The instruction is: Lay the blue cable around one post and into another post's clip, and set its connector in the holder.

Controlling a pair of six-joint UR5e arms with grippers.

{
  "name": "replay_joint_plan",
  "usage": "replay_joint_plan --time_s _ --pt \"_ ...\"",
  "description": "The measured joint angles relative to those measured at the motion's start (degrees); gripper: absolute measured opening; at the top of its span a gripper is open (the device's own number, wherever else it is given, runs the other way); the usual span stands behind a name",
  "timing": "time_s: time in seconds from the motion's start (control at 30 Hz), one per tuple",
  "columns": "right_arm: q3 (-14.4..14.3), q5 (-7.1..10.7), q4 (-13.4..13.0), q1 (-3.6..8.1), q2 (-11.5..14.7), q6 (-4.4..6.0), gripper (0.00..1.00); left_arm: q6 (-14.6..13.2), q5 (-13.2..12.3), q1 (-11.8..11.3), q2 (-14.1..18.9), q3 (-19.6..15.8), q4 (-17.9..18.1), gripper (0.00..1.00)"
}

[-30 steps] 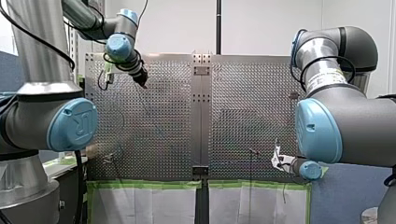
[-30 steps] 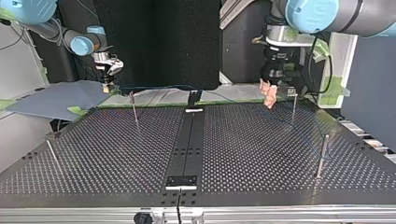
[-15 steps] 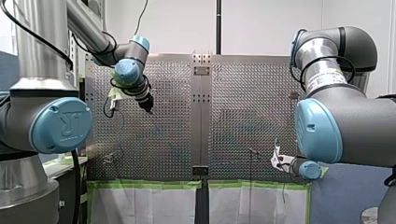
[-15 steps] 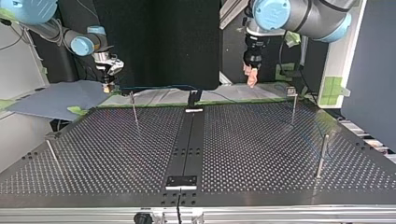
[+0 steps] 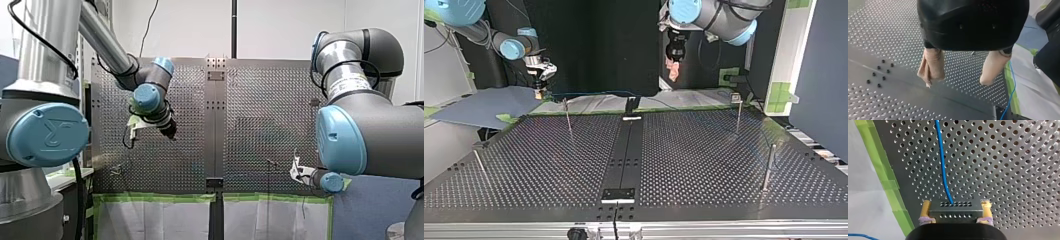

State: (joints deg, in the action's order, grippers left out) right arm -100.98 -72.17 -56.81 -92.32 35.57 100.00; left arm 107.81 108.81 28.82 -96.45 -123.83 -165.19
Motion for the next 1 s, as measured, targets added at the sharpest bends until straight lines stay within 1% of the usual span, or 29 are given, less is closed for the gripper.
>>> replay_joint_plan --time_s 0.07,0.13,0.3,0.37,0.53,0.77,1.0 --pt "0.00 0.00 0.01 -0.01 0.00 0.04 0.02 0.29 0.82 1.25 -1.25 0.01 1.22 1.00" --pt "0.01 0.00 0.01 -0.02 -0.01 0.06 0.02 0.80 1.11 2.47 -2.47 0.08 2.44 1.00" --pt "0.02 0.00 0.02 -0.09 -0.01 0.11 0.02 2.94 0.19 5.13 -5.12 1.47 5.11 1.00" --pt "0.02 0.00 0.02 -0.15 -0.01 0.11 0.02 4.06 -0.15 6.40 -6.41 2.59 6.37 1.00" --pt "0.03 0.00 0.02 -0.36 -0.01 0.11 0.02 5.45 -0.49 9.62 -9.62 5.74 9.60 1.00" --pt "0.03 0.00 0.02 -0.44 -0.01 0.12 0.02 6.69 0.37 13.75 -13.75 9.85 13.71 1.00" --pt "0.00 0.00 0.02 -0.61 -0.01 0.13 0.02 7.04 1.35 17.88 -17.88 13.66 17.88 1.00"
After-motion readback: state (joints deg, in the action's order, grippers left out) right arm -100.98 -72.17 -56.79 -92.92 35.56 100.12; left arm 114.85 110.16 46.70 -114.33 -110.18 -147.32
